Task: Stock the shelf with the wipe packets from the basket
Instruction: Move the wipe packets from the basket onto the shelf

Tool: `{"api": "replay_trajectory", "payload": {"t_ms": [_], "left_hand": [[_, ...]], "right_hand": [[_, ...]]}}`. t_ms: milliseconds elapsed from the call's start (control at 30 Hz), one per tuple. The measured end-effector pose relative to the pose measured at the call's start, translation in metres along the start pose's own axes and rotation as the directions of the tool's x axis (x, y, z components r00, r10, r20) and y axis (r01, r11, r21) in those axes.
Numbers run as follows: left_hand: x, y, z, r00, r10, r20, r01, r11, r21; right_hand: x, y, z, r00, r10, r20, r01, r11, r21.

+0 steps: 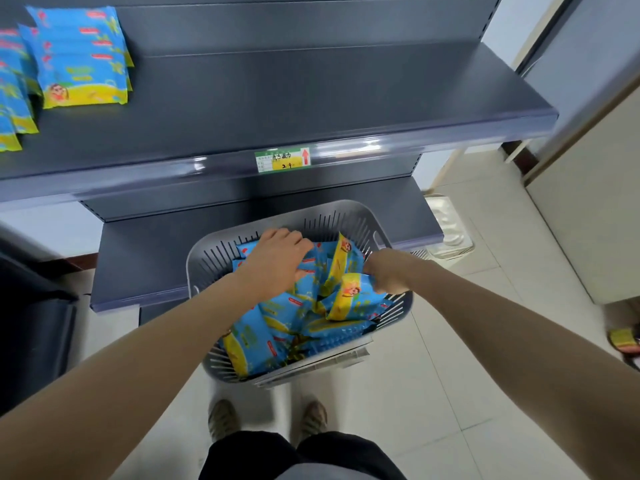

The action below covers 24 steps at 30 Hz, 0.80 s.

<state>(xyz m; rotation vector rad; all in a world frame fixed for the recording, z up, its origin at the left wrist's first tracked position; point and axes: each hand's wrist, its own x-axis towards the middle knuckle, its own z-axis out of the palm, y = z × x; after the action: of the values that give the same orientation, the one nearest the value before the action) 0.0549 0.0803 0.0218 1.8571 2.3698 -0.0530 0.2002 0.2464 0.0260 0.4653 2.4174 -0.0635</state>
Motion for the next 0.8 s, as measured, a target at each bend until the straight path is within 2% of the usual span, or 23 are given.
{"api": "replay_trajectory", "payload": {"t_ms": [100, 200, 333, 600, 700, 800], "left_hand": [[-0.009, -0.016, 0.01, 0.996, -0.066, 0.06, 0.068, 0.997, -0.03], [-0.023, -0.03, 0.023, 0.967, -0.101, 0.233, 0.108, 0.994, -0.018], [-0.043, -0.045, 0.043, 0.909, -0.128, 0.396, 0.143, 0.99, -0.009], [-0.059, -0.052, 0.07, 0.848, -0.09, 0.522, 0.121, 0.992, -0.026], [-0.061, -0.05, 0.075, 0.86, -0.09, 0.503, 0.124, 0.992, -0.035], [-0.059, -0.047, 0.072, 0.901, -0.056, 0.43, 0.087, 0.995, -0.052]], "right_hand": [[0.0, -0.007, -0.021, 0.997, -0.074, -0.025, 0.077, 0.987, 0.142], [0.006, -0.017, -0.036, 0.99, -0.123, -0.07, 0.137, 0.96, 0.246], [0.018, -0.032, -0.038, 0.996, -0.051, -0.067, 0.078, 0.861, 0.502], [0.043, -0.056, -0.01, 0.997, -0.069, -0.043, 0.081, 0.886, 0.456], [0.048, -0.059, -0.005, 0.997, -0.064, -0.047, 0.078, 0.885, 0.46], [0.05, -0.062, -0.002, 0.996, -0.085, 0.005, 0.073, 0.889, 0.452]]}}
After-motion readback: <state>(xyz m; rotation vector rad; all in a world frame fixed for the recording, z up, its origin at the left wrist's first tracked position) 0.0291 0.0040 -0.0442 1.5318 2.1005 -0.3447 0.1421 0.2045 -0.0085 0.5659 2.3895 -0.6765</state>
